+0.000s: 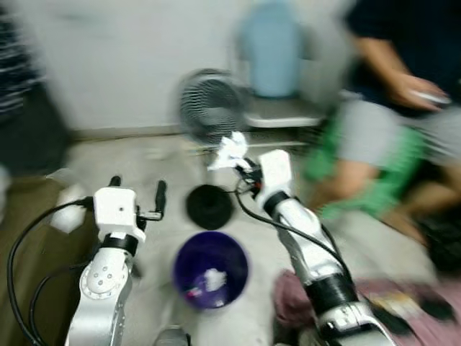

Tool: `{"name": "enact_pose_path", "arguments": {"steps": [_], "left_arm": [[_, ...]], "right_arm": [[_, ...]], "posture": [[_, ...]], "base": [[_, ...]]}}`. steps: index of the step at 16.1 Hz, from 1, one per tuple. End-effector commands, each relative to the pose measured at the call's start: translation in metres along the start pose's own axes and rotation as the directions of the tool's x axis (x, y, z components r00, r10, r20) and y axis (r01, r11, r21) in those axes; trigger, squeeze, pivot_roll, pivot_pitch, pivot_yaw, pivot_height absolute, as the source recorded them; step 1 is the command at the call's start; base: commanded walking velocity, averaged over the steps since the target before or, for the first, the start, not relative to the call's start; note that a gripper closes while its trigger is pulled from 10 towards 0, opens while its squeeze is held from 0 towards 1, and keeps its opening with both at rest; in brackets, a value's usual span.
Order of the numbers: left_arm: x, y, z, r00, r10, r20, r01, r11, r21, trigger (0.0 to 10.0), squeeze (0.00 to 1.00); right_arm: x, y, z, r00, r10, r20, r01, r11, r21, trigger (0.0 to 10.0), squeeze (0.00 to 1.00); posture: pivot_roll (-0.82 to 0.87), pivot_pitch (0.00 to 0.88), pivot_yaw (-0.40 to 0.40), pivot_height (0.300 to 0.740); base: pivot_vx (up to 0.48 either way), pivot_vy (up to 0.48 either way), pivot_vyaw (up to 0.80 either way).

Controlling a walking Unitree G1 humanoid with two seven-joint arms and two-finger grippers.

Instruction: Clean up the room

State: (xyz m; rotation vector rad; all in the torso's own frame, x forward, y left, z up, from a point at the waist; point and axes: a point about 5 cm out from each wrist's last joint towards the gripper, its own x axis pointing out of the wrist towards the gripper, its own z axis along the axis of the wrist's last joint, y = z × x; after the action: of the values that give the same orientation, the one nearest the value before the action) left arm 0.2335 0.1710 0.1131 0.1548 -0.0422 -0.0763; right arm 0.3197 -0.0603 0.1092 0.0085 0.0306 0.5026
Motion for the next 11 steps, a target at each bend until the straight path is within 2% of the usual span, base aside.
{"name": "enact_pose_path", "arguments": {"steps": [1,4,5,8,11], "left_arm": [[-0.001,-0.003,0.006,0.998,-0.049,0.03,0.047,0.997,0.061,10.0,0.0],[-0.002,0.0,0.01,0.997,-0.064,0.043,0.058,0.989,0.136,10.0,0.0],[-0.005,0.004,0.008,0.998,-0.047,0.036,0.041,0.989,0.144,10.0,0.0],[-0.006,0.005,0.007,0.999,-0.042,0.035,0.036,0.988,0.148,10.0,0.0],[-0.002,0.003,0.009,0.998,-0.042,0.051,0.034,0.988,0.153,10.0,0.0]], "right_arm": [[0.003,0.001,-0.004,1.0,-0.017,-0.026,0.016,1.0,-0.007,10.0,0.0],[0.006,0.006,-0.009,0.998,-0.01,-0.054,0.01,1.0,0.0,10.0,0.0],[0.007,0.002,-0.017,0.993,-0.056,-0.099,0.056,0.998,-0.007,10.0,0.0],[0.007,-0.005,-0.021,0.986,-0.109,-0.129,0.107,0.994,-0.025,10.0,0.0],[0.01,-0.009,-0.019,0.985,-0.122,-0.12,0.117,0.992,-0.049,10.0,0.0]], "posture": [[0.02,0.0,-0.051,0.74],[0.04,0.0,-0.058,0.74],[0.04,0.0,-0.059,0.74],[0.04,0.0,-0.063,0.74],[0.03,0.0,-0.064,0.74]], "base": [[0.0,0.0,0.0],[0.0,0.0,0.0],[0.0,0.0,0.0],[0.0,0.0,0.0],[0.0,0.0,0.79]]}}
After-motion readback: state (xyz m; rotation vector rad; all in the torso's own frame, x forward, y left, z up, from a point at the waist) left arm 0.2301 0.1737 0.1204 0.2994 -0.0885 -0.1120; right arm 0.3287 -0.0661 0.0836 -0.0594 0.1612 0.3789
